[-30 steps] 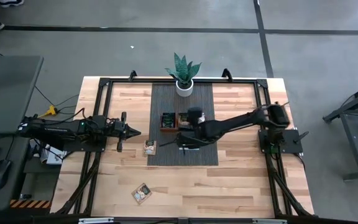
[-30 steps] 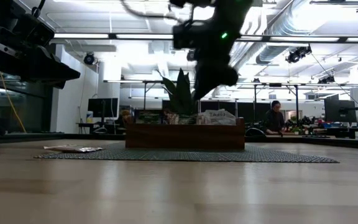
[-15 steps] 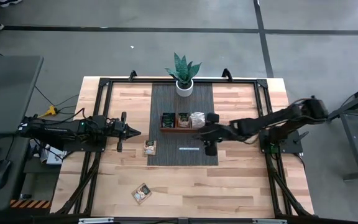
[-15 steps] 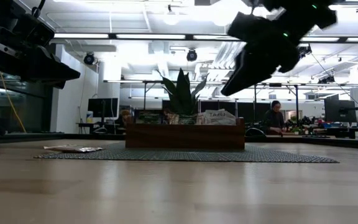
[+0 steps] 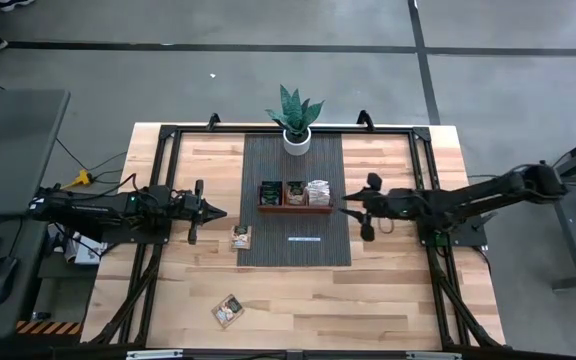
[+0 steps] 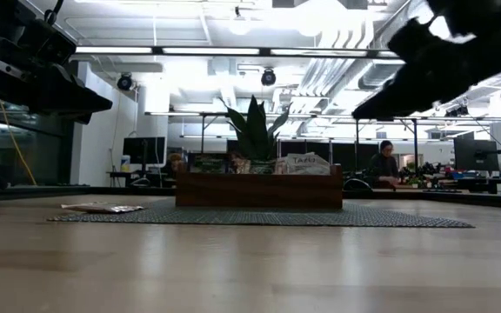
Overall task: Pick & Place Tea
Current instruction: Put the brown tea bag into the middle section of the wooden organizer
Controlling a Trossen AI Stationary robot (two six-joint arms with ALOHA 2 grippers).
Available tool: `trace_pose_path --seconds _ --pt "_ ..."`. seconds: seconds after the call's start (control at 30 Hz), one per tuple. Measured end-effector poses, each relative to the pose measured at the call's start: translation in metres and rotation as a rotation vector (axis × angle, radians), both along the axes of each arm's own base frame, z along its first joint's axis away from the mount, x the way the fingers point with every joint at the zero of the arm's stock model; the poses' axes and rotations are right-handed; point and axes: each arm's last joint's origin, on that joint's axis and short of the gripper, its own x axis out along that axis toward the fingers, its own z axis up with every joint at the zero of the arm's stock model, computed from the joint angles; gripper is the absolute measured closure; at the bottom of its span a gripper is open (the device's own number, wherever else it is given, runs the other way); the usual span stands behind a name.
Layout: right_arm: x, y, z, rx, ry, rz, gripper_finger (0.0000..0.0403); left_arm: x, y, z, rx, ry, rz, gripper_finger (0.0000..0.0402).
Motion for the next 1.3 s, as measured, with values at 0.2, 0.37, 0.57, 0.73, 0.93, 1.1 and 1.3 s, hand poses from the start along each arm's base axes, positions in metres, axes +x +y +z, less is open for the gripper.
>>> trace_pose_path --seconds 0.2,0.37,0.57,0.73,0.93,1.1,1.3 --pt "-0.032 -0.001 -0.004 0.038 -0.114 0.011 0.0249 0.000 0.000 0.000 0.000 0.000 0.000 0.0401" --pt "-0.049 -0.002 -0.008 0.053 -0.179 0.039 0.0249 0.000 0.000 0.000 0.000 0.000 0.000 0.0401" --pt "-0.058 -0.002 -0.011 0.053 -0.233 0.043 0.0249 0.000 0.000 0.000 0.000 0.000 0.000 0.0401" --pt "-0.064 -0.002 -0.013 0.050 -0.262 0.064 0.0249 0.000 0.000 0.000 0.000 0.000 0.000 0.0401" --pt "-0.070 -0.002 -0.019 0.056 -0.277 0.063 0.0249 0.000 0.000 0.000 0.000 0.000 0.000 0.0401" --pt "-0.072 -0.003 -0.021 0.039 -0.256 0.064 0.0249 0.000 0.000 0.000 0.000 0.000 0.000 0.0401" --pt "-0.072 -0.010 -0.023 0.039 -0.234 0.026 0.0249 0.000 0.000 0.000 0.000 0.000 0.000 0.0401"
